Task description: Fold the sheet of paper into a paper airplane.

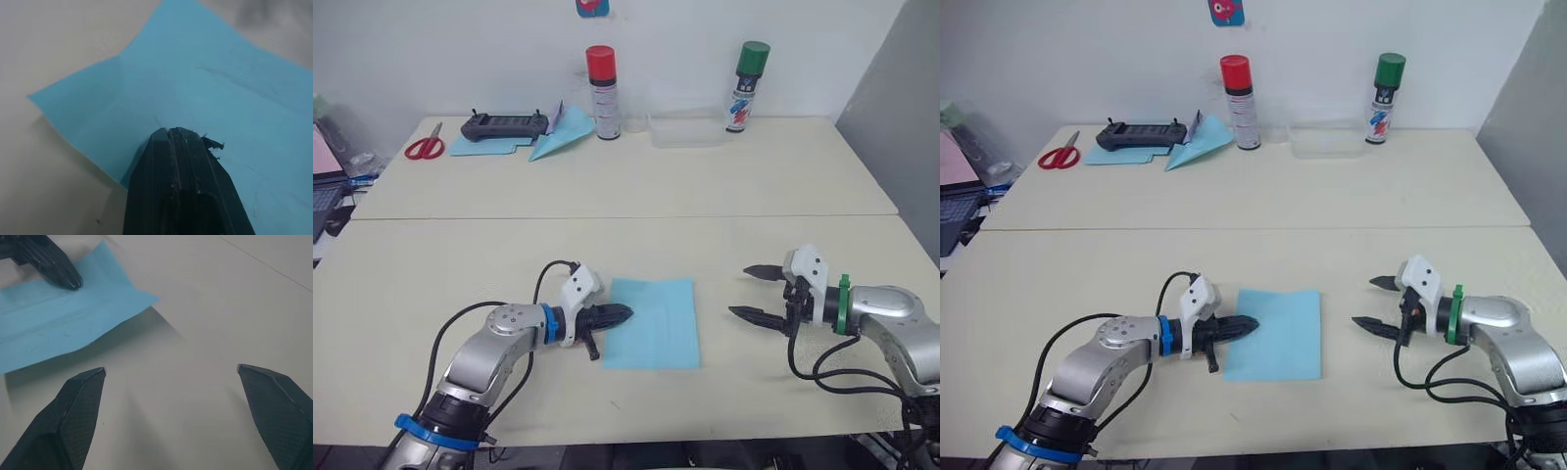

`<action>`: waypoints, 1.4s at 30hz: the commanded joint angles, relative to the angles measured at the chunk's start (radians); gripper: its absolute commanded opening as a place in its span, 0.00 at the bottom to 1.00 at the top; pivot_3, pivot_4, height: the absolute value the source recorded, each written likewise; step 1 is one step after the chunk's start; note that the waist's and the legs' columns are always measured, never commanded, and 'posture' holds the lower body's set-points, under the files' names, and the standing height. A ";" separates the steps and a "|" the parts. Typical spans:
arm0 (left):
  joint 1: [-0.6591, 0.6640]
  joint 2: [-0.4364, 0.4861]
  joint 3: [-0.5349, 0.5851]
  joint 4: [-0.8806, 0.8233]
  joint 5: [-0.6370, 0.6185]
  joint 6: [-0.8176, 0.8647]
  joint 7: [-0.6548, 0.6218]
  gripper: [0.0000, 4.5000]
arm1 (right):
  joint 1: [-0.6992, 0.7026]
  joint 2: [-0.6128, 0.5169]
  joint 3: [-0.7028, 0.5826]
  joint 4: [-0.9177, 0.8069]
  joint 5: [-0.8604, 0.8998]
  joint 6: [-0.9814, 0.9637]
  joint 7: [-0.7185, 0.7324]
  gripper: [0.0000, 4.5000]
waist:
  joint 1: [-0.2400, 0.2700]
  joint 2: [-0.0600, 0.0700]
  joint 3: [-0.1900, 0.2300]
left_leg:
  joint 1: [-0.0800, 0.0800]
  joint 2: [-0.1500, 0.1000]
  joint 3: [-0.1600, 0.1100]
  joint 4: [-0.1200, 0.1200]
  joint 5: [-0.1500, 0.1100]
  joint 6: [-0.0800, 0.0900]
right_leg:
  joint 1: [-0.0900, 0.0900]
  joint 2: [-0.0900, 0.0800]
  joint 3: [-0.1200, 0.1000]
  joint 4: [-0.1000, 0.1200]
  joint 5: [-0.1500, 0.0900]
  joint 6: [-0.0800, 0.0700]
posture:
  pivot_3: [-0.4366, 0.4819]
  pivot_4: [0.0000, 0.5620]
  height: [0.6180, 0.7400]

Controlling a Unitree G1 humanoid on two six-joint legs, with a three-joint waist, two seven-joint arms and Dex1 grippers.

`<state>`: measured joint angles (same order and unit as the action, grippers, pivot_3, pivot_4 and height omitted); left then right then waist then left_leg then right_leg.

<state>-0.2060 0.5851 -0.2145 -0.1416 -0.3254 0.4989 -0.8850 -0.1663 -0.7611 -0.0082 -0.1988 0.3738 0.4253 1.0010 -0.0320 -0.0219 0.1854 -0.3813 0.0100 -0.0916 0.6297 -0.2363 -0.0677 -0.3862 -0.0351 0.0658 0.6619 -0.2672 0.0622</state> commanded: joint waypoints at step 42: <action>-0.002 -0.066 0.053 0.107 0.051 0.002 0.077 0.00 | -0.213 0.429 0.329 0.141 -0.120 0.031 -0.171 0.00 | 0.001 0.004 -0.004 | 0.015 -0.001 0.001 0.000 0.000 0.000 | 0.014 0.000 0.003 -0.002 -0.005 -0.002 | 0.48 0.27 1.00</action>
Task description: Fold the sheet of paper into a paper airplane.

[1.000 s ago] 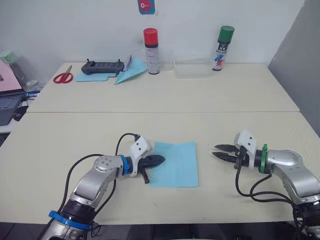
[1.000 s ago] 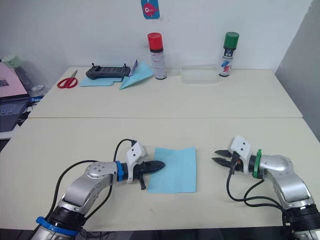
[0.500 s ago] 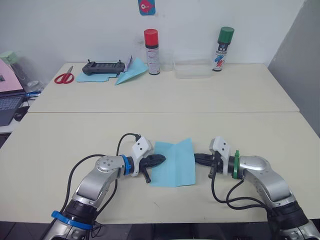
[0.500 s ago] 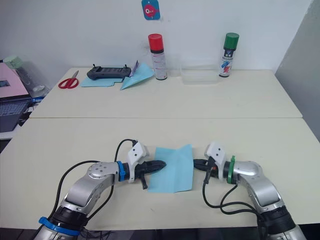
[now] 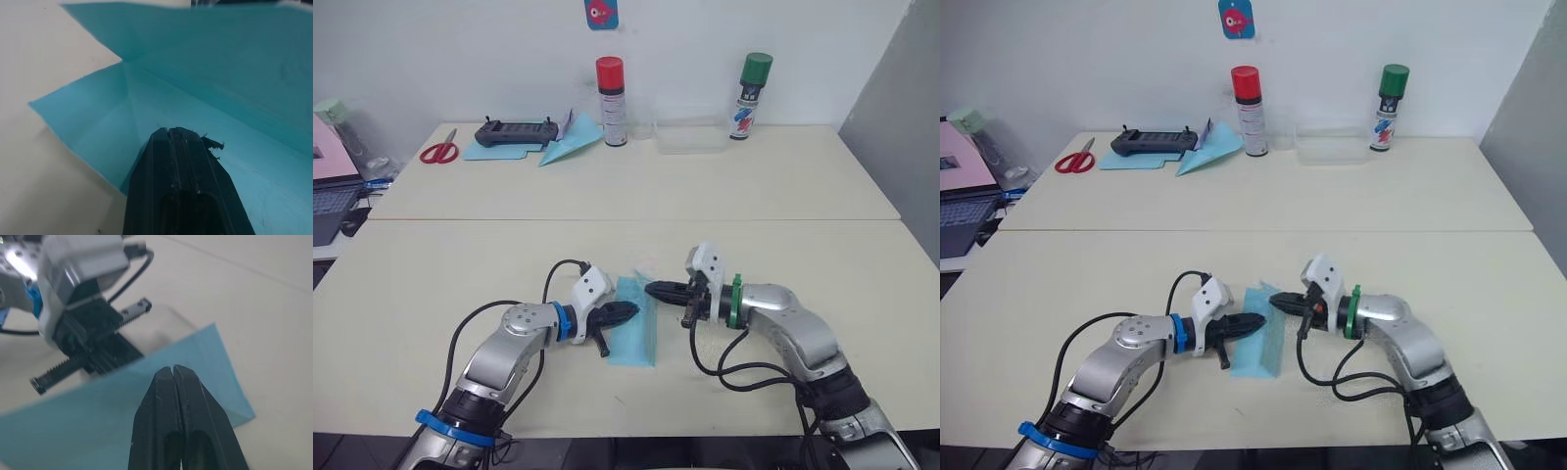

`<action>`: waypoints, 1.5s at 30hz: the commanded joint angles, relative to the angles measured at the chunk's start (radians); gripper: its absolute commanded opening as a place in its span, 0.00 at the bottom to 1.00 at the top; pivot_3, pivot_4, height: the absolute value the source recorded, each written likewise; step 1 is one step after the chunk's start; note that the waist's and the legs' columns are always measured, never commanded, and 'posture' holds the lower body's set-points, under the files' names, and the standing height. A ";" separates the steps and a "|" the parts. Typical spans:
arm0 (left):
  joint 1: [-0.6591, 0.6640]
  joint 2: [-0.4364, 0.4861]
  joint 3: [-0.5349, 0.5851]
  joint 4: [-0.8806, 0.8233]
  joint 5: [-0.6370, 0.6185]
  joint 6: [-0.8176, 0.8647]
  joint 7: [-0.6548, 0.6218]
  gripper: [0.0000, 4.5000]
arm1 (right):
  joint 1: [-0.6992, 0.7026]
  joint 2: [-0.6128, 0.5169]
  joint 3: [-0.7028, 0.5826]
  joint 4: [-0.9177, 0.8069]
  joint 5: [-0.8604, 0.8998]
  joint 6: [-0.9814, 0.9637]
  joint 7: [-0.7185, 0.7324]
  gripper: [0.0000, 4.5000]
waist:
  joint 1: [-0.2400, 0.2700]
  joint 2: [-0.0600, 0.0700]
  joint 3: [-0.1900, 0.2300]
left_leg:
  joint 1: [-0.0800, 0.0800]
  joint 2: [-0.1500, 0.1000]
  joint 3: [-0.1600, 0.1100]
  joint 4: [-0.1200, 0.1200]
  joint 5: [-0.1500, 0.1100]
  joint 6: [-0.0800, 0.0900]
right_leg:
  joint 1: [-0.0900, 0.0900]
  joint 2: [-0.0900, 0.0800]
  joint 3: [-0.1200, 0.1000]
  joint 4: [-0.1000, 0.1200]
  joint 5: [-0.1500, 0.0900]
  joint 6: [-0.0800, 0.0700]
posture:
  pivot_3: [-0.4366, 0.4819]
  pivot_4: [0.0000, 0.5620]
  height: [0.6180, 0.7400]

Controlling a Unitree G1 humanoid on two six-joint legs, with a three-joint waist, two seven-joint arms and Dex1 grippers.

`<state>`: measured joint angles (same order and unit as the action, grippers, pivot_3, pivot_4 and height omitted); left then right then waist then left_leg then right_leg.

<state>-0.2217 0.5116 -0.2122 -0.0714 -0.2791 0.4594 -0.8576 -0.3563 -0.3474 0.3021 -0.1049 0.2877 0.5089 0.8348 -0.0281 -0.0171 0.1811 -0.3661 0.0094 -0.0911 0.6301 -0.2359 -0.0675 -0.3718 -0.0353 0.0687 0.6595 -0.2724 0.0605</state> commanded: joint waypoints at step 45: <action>0.098 0.144 0.036 -0.186 0.010 0.144 0.068 0.00 | -0.126 0.069 0.111 0.437 -0.265 -0.378 0.071 0.00 | -0.033 -0.004 0.002 | -0.012 0.006 0.001 -0.004 0.000 0.000 | -0.016 0.007 0.001 0.003 0.005 0.002 | 0.48 0.27 1.00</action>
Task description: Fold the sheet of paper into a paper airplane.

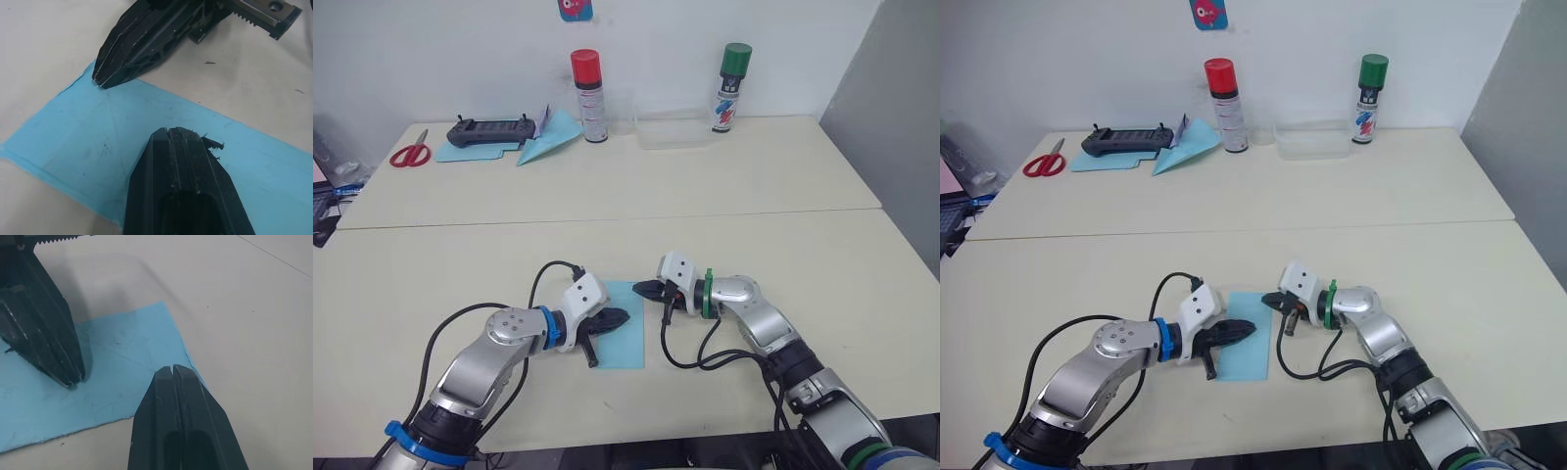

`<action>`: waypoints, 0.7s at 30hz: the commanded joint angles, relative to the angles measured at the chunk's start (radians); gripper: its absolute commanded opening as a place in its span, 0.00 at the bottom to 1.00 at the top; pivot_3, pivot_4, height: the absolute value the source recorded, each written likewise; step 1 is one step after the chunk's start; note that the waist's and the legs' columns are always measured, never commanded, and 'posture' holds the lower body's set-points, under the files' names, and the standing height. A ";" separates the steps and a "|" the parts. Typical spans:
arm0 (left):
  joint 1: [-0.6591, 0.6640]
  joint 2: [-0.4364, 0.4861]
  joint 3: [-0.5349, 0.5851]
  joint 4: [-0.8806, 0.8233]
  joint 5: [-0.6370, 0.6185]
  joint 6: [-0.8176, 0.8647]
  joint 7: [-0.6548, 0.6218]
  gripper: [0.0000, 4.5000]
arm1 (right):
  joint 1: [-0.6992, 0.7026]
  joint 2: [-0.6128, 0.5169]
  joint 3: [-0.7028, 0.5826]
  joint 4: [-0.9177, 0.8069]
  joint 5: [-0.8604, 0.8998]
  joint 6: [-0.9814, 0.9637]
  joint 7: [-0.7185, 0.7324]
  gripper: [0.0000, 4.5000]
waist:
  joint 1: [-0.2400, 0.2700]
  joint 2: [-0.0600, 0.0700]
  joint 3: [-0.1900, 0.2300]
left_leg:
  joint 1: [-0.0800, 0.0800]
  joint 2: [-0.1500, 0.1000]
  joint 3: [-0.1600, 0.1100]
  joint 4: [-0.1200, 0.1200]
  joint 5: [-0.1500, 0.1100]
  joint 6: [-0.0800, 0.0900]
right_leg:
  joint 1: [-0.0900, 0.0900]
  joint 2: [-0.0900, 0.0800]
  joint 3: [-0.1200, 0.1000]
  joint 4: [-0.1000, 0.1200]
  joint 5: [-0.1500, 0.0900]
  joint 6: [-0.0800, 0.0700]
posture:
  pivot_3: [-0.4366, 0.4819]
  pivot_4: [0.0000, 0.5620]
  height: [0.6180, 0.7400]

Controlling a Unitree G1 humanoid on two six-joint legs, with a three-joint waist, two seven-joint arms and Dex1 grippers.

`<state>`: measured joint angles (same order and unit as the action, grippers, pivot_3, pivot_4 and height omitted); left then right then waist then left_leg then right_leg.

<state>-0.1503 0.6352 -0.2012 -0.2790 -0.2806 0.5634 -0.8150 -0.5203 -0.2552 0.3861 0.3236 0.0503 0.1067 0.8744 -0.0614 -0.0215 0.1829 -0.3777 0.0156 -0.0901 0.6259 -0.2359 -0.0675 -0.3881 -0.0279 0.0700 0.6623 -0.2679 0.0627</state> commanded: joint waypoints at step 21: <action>0.047 -0.053 -0.008 0.038 -0.003 0.121 0.065 0.00 | 0.195 -0.166 0.136 -0.360 0.108 0.339 0.332 0.00 | 0.009 0.002 -0.006 | 0.000 0.000 0.000 0.000 0.000 0.000 | 0.002 0.000 0.000 -0.004 0.000 0.000 | 0.48 0.27 1.00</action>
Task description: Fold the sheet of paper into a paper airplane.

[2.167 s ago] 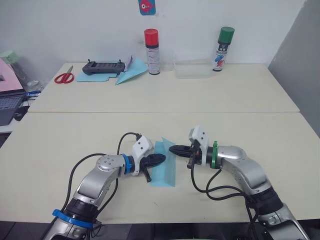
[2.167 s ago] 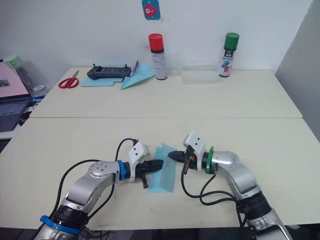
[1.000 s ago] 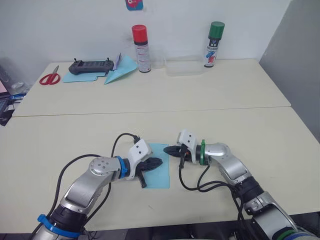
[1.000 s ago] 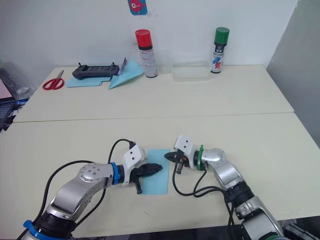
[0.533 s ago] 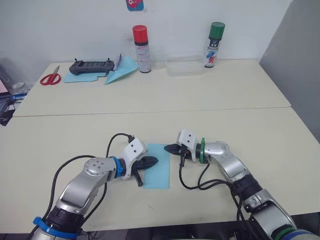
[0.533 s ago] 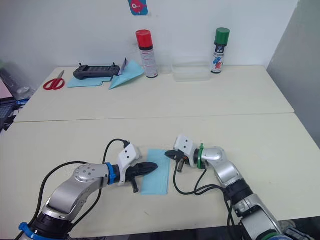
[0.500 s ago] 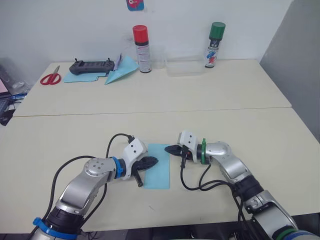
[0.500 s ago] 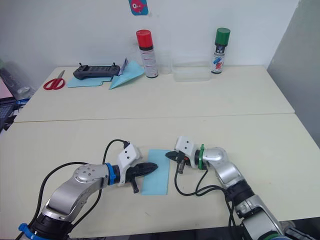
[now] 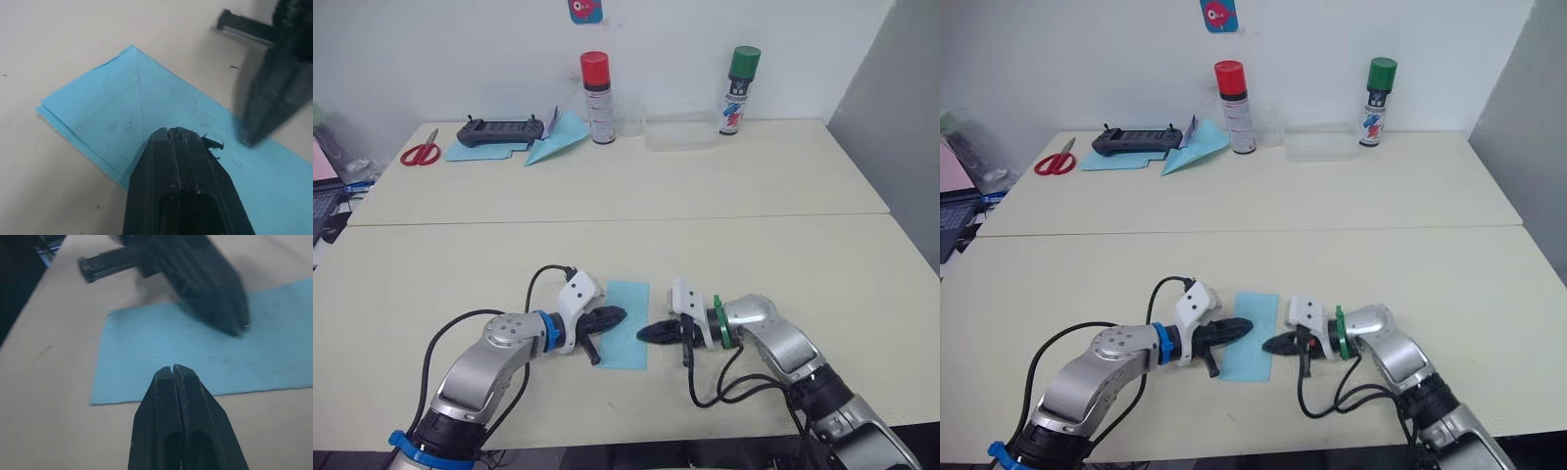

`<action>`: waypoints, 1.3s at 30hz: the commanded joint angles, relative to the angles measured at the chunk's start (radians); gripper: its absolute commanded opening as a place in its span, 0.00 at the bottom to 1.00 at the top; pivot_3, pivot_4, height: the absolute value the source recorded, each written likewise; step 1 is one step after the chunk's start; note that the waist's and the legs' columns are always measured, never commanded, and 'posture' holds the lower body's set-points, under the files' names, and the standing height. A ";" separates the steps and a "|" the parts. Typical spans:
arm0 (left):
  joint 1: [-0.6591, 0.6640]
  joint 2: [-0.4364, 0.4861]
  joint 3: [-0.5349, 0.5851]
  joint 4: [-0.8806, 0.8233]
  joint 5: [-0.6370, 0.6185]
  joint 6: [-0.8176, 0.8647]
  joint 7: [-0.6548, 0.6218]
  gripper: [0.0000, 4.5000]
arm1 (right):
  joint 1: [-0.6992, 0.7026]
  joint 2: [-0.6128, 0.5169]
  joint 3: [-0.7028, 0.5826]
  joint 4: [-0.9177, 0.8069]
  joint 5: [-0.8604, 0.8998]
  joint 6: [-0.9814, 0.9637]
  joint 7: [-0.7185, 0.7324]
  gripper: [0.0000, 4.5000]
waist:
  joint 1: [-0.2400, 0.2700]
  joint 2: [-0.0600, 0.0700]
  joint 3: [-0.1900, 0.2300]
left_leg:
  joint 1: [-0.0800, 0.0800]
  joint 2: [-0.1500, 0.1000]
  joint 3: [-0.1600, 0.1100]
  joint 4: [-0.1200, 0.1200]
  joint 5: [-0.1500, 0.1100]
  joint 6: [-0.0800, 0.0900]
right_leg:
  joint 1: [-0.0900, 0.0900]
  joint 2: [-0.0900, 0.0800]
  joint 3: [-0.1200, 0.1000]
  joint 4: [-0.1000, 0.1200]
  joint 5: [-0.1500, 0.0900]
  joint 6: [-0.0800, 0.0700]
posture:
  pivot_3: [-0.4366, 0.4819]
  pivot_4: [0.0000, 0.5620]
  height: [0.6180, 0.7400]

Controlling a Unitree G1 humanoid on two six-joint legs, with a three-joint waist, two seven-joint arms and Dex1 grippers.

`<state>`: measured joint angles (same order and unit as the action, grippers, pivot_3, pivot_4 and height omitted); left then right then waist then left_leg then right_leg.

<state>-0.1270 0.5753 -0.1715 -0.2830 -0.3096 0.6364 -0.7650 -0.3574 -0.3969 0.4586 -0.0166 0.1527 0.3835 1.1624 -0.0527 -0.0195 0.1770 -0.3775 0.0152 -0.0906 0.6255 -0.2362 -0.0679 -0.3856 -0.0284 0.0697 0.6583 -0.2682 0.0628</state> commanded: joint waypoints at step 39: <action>-0.076 -0.020 -0.142 0.190 0.116 -0.081 -0.055 0.00 | -0.182 0.093 -0.195 0.452 -0.121 -0.257 -0.481 0.00 | 0.024 0.003 -0.007 | 0.011 -0.003 -0.003 0.002 0.000 0.000 | 0.011 -0.001 0.001 -0.005 -0.004 -0.006 | 0.48 0.27 1.00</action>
<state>-0.2236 0.5605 -0.2621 -0.1517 -0.2333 0.5311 -0.8219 -0.5456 -0.2787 0.3134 0.4118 0.0388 0.1254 0.7028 -0.0290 -0.0169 0.1697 -0.3663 0.0123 -0.0946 0.6278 -0.2360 -0.0678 -0.3729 -0.0293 0.0708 0.6509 -0.2718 0.0568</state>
